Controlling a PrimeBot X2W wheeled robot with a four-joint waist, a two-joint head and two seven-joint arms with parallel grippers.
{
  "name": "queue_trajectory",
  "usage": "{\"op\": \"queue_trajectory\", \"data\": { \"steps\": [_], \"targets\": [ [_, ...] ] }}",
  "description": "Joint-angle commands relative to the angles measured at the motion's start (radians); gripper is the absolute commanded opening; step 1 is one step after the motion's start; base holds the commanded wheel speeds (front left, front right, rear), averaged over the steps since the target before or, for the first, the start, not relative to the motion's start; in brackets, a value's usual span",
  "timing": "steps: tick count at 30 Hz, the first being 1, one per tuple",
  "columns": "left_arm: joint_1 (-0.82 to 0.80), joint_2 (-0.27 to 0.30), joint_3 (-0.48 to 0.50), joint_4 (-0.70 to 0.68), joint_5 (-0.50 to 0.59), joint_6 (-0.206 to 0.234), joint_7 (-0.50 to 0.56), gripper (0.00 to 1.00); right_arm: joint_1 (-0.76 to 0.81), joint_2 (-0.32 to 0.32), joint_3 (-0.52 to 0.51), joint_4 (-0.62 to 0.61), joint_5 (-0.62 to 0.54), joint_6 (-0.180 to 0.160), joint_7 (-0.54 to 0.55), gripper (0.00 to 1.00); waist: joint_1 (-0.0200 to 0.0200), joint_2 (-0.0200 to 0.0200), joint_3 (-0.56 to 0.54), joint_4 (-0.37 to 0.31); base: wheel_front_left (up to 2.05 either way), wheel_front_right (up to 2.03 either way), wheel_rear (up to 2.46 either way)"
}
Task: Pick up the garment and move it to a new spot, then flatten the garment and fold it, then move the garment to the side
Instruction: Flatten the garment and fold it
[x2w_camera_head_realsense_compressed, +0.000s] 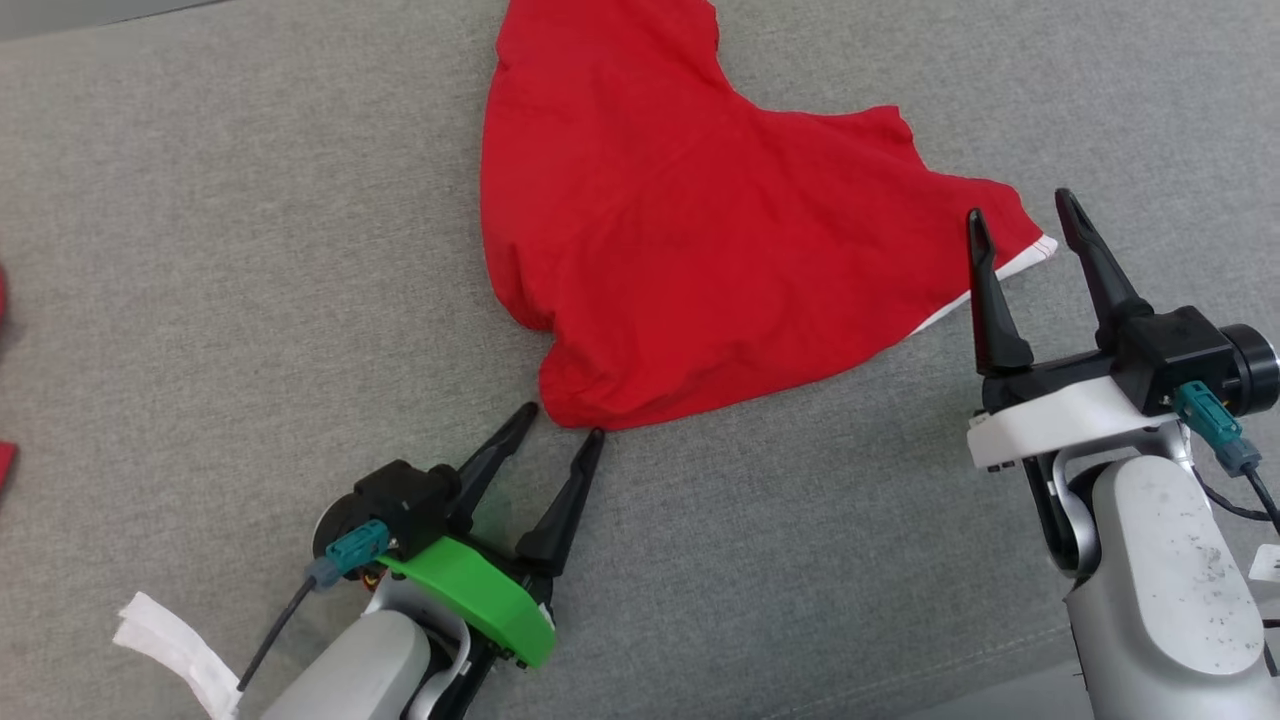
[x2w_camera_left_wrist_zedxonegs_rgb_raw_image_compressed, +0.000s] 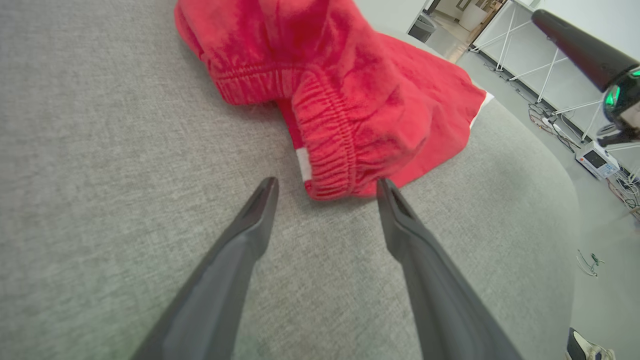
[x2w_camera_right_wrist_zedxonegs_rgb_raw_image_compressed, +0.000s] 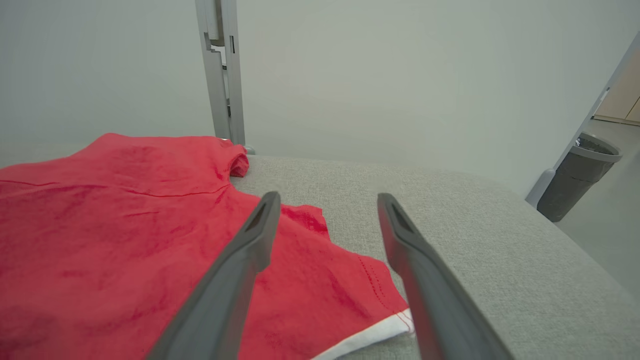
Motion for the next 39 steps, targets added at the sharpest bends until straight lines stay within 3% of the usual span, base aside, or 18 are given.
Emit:
{"op": "queue_trajectory", "data": {
  "steps": [1,10,11,12,19,30,39],
  "targets": [
    [-0.022,0.020,-0.003,0.003,-0.011,-0.003,0.000,1.00,-0.009,-0.002,0.007,-0.008,0.008,-0.001,0.000,1.00,0.0000,-0.0001,0.033,-0.035,0.00,0.00,0.00],
    [-0.057,0.033,-0.013,-0.046,-0.025,-0.003,0.000,1.00,0.005,-0.002,0.034,-0.009,0.016,-0.001,0.000,1.00,0.0000,-0.0001,0.046,-0.063,0.00,0.00,0.00],
    [-0.060,0.035,-0.010,-0.057,-0.015,-0.003,0.000,0.13,0.007,-0.001,0.042,-0.008,0.003,-0.001,0.000,1.00,0.0000,-0.0001,0.045,-0.064,0.00,0.00,0.00],
    [-0.061,0.037,-0.008,-0.065,-0.010,-0.003,0.000,0.00,0.008,-0.002,0.043,-0.006,0.002,-0.001,0.000,1.00,0.0000,-0.0001,0.044,-0.064,0.00,0.00,0.00],
    [-0.012,0.023,0.033,-0.150,0.015,-0.003,0.000,0.00,0.030,-0.002,0.022,0.028,0.012,-0.001,0.000,1.00,0.0000,-0.0001,-0.017,-0.026,0.00,0.00,0.00],
    [0.137,-0.008,0.036,-0.131,0.034,-0.003,0.000,0.00,0.121,-0.002,-0.051,0.096,0.000,-0.001,0.000,1.00,0.0000,-0.0001,-0.208,0.157,0.00,0.00,0.00],
    [0.107,0.056,0.047,-0.104,0.026,-0.003,0.000,0.00,0.106,-0.003,-0.024,0.082,0.015,-0.002,0.000,1.00,0.0000,-0.0001,-0.164,0.146,0.00,0.00,0.00]
  ]
}}
